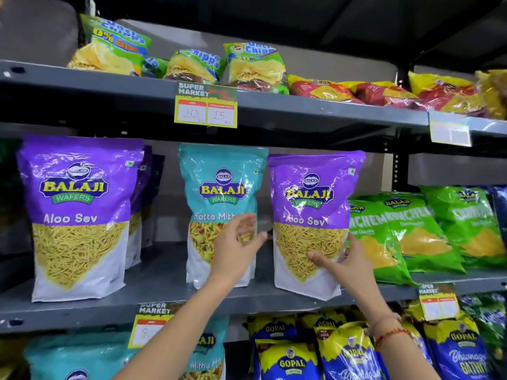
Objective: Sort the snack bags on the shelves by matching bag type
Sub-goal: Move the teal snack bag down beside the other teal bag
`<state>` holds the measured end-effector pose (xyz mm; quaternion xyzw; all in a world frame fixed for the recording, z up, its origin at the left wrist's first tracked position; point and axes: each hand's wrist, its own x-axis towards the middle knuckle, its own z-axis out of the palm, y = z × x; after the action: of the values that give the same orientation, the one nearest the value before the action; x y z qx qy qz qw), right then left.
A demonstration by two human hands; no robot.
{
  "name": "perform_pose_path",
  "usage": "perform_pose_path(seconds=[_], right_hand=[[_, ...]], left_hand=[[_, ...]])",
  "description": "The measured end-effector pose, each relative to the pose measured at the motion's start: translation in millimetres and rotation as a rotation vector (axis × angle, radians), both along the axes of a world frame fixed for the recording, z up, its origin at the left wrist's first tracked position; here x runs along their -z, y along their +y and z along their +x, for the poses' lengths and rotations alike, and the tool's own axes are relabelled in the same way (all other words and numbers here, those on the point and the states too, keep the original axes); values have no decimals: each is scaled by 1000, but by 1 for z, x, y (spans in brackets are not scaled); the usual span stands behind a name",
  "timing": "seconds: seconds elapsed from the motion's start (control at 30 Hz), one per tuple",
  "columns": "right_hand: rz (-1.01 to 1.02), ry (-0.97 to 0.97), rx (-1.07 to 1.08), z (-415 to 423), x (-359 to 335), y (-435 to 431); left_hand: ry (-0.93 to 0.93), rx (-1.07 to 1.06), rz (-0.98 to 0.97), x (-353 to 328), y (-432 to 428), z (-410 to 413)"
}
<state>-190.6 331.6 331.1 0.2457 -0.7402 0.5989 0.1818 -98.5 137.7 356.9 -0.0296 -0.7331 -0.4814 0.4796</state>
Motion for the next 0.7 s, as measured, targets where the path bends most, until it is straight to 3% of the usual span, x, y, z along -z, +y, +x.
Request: perform_pose_path(seconds=[0.17,0.27,0.4,0.53,0.6,0.7], right_hand=[[-91,271,324,32,9,-23],[-121,462,195,53,8,-55],[61,229,-242,60,6,-104],[24,-79,-386,43,2,-126],[24,-188,-488,34,4,-131],[17,-204,-551,31,8,-136]], left_hand=[[268,-233,115,-15,-51,39],[192,-247,149,-16,-82,46],[-140,-81,38,-10,-106,45],[-462,90,-63,7,-119,40],[-520,98,-63,14,-121,38],[-520,85,6,18,-116,35]])
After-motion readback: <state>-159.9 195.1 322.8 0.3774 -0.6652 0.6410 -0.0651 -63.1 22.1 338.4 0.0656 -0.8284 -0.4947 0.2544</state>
